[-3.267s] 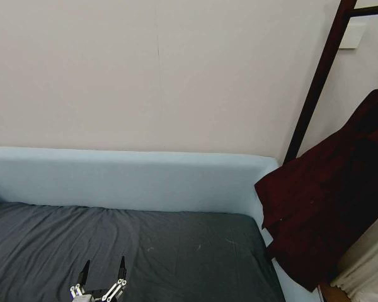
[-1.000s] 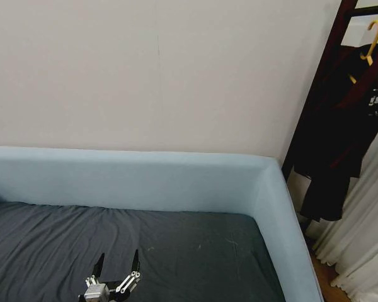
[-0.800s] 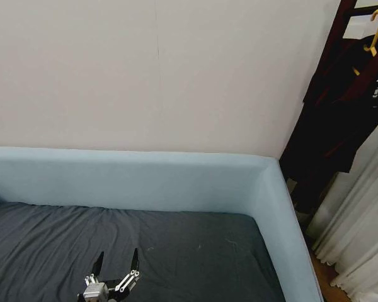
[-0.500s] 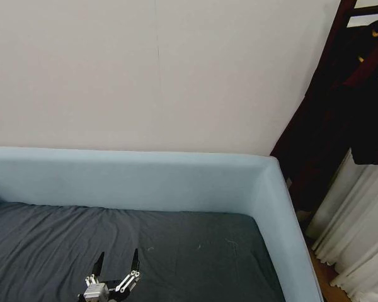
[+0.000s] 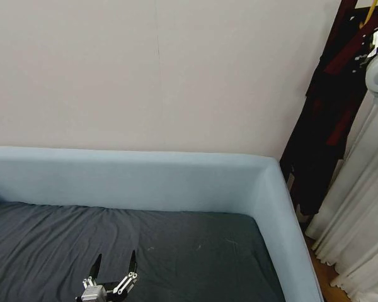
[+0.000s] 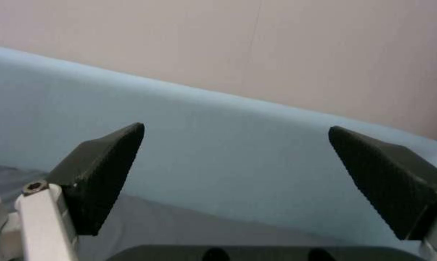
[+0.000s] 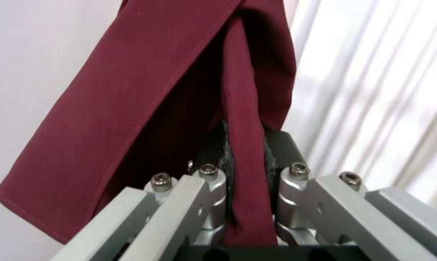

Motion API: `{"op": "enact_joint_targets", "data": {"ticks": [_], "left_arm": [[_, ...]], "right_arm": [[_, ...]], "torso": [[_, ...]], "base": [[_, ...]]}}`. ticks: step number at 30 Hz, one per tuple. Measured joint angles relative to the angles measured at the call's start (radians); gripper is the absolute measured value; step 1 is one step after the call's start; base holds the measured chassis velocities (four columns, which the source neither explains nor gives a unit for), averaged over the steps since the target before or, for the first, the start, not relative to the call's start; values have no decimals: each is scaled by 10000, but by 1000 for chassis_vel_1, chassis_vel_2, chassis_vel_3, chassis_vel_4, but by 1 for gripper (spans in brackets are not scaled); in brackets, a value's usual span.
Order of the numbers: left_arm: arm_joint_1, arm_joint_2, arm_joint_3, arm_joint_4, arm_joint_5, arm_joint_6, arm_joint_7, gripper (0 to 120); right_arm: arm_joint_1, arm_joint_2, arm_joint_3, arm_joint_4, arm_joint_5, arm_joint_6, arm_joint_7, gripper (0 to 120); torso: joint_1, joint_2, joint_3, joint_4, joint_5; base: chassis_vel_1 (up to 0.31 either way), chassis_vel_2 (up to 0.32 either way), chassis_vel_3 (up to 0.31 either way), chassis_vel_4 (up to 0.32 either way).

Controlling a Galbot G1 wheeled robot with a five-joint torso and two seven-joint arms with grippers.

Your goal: Pick up the clothes from the sofa and hang them on the clothes hanger.

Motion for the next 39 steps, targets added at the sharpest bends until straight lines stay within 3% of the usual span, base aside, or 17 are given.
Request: {"op": "enact_joint_targets", "data": {"ticks": [8, 16, 29, 39], "left_arm": [[-4, -10, 35, -69, 5, -3, -4, 100], [109, -10, 66, -163, 59, -35, -18, 100], [286, 36, 24, -236, 62, -226, -57, 100], [324, 112, -31, -189, 18, -398, -101, 100]], "right_arm": [[-17, 64, 33, -239, 1049, 4, 702, 7], [604, 824, -51, -900, 2046, 27, 1699, 7], [1289, 2264, -212, -2828, 2502, 65, 2774, 7], [1424, 2524, -379, -3345, 2540, 75, 2663, 7]], "torso": [[0, 0, 0, -3, 3], [-1, 0, -1, 1, -2], [0, 0, -1, 0, -1], [-1, -1, 0, 0, 0]], "base": [[0, 0, 0, 0], [0, 0, 0, 0], [0, 0, 0, 0], [0, 0, 0, 0]]}}
